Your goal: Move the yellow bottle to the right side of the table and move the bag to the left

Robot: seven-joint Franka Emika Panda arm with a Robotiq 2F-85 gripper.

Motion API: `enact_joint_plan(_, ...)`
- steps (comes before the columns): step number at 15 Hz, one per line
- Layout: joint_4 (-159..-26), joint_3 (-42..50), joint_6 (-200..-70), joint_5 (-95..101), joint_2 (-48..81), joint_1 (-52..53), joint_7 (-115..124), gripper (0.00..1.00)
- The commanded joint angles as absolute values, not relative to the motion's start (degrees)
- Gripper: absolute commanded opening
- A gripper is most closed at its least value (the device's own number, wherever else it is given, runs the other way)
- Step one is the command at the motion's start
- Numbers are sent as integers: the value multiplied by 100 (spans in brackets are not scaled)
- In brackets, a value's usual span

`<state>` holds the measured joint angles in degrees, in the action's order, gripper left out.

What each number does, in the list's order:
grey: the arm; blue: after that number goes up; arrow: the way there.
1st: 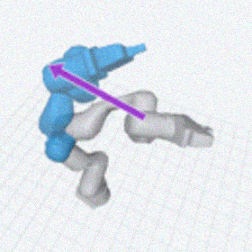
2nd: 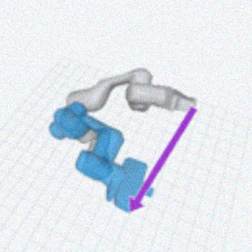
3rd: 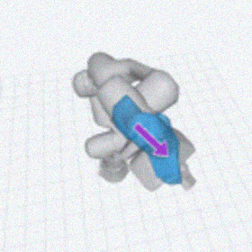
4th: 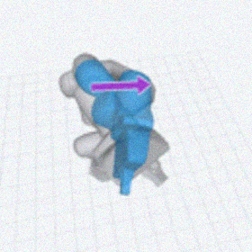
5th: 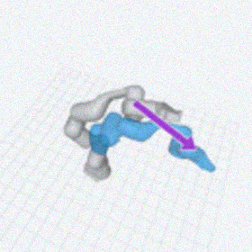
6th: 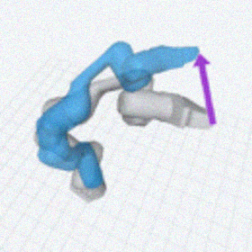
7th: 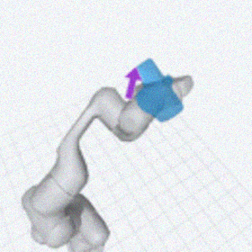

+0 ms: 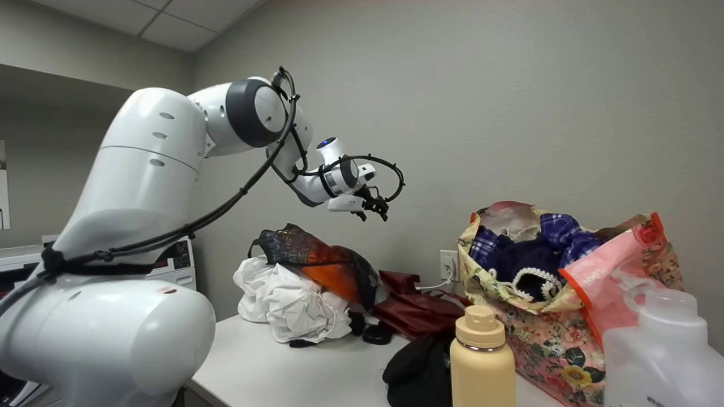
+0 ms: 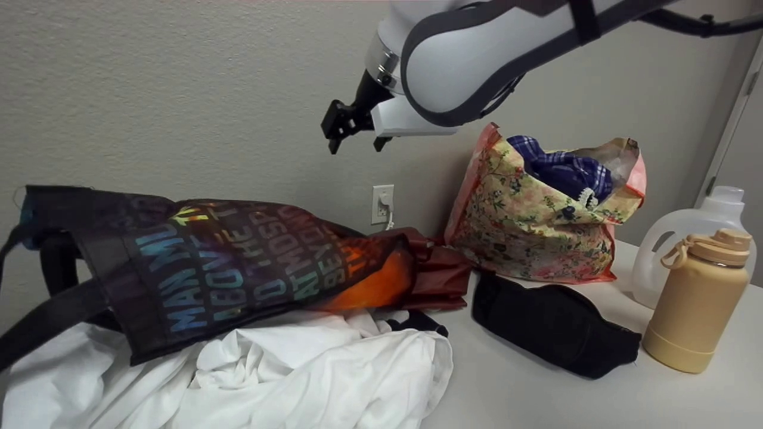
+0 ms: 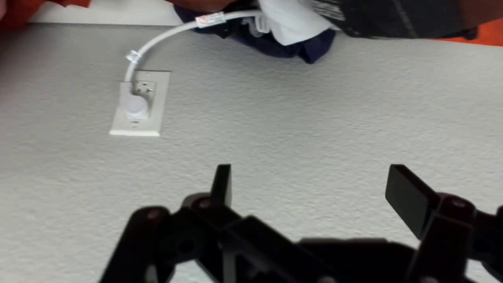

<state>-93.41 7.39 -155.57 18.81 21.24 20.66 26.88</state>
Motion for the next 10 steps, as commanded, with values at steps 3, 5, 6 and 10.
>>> enact_joint_plan(3,-9708,1118,-15397,2162,2251,1883,3339,100)
enact_joint_plan(5,-9850,1078,-15391,2032,2380,1779,3252,100)
enact_joint_plan(6,-9892,1082,-15379,2051,2459,1780,3225,100)
enact_joint_plan(10,-10004,1122,-15282,2130,2787,1894,3163,100)
